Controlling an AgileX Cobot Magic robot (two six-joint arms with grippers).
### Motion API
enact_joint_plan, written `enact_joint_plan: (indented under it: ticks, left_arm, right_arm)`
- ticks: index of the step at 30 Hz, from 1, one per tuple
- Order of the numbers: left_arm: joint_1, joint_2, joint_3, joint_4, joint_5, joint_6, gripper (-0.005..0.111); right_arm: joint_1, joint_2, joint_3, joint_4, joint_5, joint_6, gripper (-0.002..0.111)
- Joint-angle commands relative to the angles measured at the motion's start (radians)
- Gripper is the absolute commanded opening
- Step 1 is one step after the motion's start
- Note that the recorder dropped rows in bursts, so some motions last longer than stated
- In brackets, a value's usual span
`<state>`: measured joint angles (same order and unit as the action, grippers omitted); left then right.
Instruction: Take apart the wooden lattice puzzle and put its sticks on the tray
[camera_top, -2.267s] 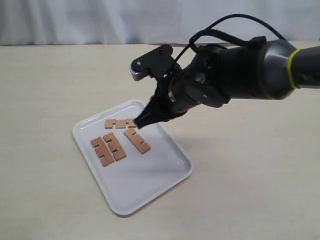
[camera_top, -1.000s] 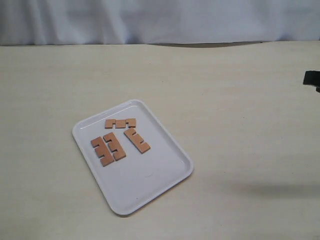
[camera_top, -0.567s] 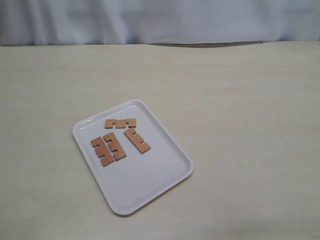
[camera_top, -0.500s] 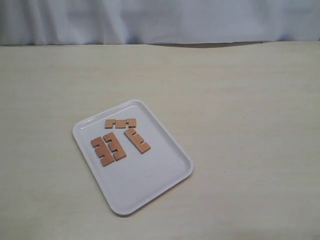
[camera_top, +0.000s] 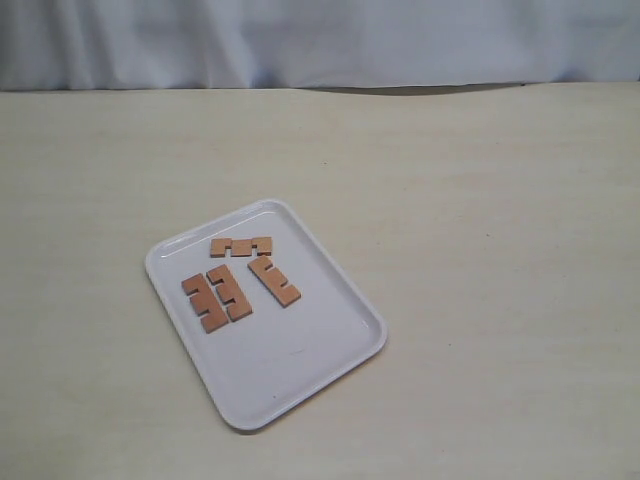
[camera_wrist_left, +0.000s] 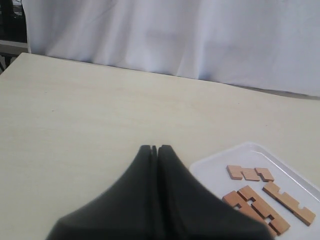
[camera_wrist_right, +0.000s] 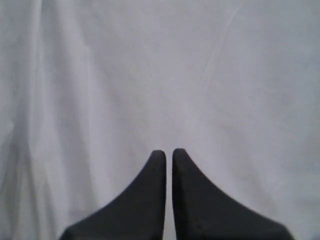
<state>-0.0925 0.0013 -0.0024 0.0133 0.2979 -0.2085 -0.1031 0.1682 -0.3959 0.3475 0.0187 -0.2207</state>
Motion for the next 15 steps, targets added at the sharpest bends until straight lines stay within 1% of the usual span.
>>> enact_joint_plan:
  ticks: [1, 3, 6, 10, 12, 15]
  left_arm:
    - [-0.001, -0.001, 0.002, 0.002, -0.012, -0.006, 0.000]
    - [-0.001, -0.001, 0.002, 0.002, -0.012, -0.006, 0.000]
    - [-0.001, -0.001, 0.002, 0.002, -0.012, -0.006, 0.000]
    - [-0.001, -0.001, 0.002, 0.002, -0.012, -0.006, 0.000]
    - [-0.001, -0.001, 0.002, 0.002, -0.012, -0.006, 0.000]
    - [-0.001, -0.001, 0.002, 0.002, -0.012, -0.006, 0.000]
  right_arm:
    - [0.002, -0.120, 0.035, 0.003, -0.002, 0.009, 0.004]
    - [0.002, -0.168, 0.042, 0.003, 0.019, 0.014, 0.004]
    - [0.002, -0.168, 0.032, 0.003, 0.086, 0.057, 0.004]
    - [0.002, -0.168, 0.030, 0.018, 0.090, 0.056, 0.004]
    - [0.002, -0.168, 0.030, 0.018, 0.154, 0.056, 0.004]
    - [0.002, -0.168, 0.075, 0.018, 0.193, 0.056, 0.004]
